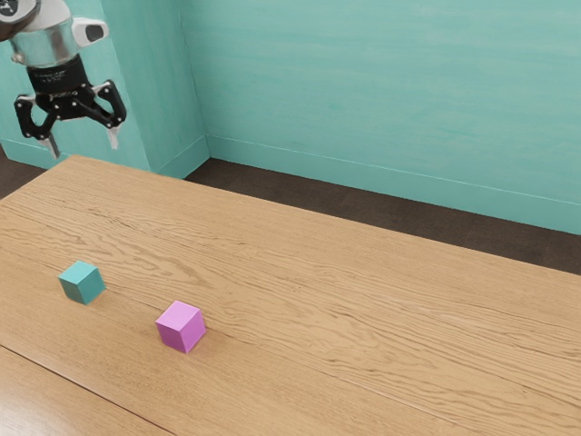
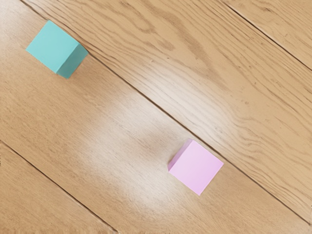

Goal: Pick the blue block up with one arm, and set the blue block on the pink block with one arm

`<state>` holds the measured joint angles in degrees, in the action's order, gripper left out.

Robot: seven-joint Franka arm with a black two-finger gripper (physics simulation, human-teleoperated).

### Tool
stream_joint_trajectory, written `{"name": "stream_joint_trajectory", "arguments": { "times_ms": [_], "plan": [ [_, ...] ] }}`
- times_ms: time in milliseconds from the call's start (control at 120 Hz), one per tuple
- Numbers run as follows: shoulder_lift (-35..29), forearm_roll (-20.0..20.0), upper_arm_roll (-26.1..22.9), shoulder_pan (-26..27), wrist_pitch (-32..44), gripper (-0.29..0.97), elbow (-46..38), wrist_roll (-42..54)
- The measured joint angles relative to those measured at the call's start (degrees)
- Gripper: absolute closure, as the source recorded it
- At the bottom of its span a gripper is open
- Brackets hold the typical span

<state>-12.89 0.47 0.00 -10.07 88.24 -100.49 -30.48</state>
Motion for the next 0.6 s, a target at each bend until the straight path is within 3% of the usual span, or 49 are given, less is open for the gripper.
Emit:
{"name": "stream_joint_trajectory", "arguments": {
  "times_ms": [100, 300, 433, 600],
  "plan": [
    [-1.9, 0.06, 0.0, -0.78, 0.22, 0.0, -2.21, -9.46],
    [-9.4, -1.93, 0.42, -8.88, 3.81, 0.0, -16.56, -24.27],
    [-14.8, -3.06, 0.6, -11.31, 11.84, 0.0, -31.95, -30.45],
    [-14.37, -5.52, 0.67, -12.05, 19.58, 0.0, -35.84, -34.0]
  ]
}}
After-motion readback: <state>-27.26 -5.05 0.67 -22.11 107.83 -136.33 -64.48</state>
